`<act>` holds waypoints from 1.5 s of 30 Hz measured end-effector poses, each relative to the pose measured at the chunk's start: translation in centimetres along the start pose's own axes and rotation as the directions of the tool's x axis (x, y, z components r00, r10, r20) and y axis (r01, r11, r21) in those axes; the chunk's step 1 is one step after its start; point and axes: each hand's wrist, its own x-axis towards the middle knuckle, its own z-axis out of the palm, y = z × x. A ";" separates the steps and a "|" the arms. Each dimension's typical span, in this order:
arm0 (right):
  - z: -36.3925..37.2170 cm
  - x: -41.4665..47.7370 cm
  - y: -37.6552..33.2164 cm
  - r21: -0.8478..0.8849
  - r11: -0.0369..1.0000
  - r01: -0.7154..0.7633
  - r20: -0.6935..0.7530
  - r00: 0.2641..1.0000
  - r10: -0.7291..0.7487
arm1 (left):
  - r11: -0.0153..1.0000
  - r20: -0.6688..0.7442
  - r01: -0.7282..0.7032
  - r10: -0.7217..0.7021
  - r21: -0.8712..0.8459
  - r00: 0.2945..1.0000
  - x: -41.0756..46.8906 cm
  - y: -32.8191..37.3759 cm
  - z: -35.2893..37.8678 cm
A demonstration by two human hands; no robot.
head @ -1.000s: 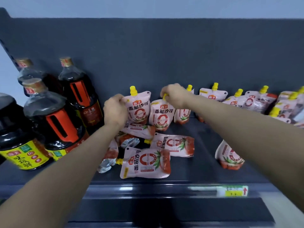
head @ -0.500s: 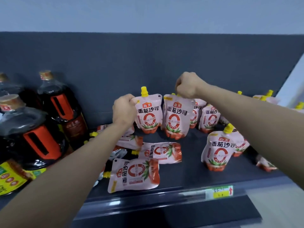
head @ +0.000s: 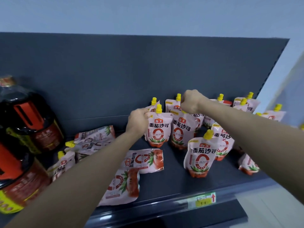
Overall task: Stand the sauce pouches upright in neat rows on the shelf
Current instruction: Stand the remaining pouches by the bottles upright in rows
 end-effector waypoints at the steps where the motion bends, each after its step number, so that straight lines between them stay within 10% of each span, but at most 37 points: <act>1: 0.1 0.2 0.3 -0.001 1.000 0.001 0.003 1.000 -0.001 | 1.000 0.013 0.005 -0.005 0.005 1.000 0.1 0.0 0.4; 16: 0.1 0.4 3.2 -0.115 0.993 0.014 0.044 0.999 -0.009 | 0.991 0.181 -0.017 -0.007 0.129 0.983 1.4 0.7 2.0; 25: -0.8 -2.0 -1.7 -0.152 0.978 0.141 -0.192 0.967 -0.169 | 0.996 0.058 -0.027 0.022 0.087 0.998 0.2 0.8 -1.2; 36: 6.5 -4.1 -12.8 -0.127 0.864 0.487 0.319 0.845 -0.429 | 0.934 0.044 0.174 -0.197 0.313 0.979 -5.5 -5.0 -10.7; 45: 11.3 -3.2 -17.3 -0.055 0.808 0.586 0.347 0.770 -0.535 | 0.842 -0.142 0.377 -0.349 0.387 0.926 -9.1 -9.3 -14.3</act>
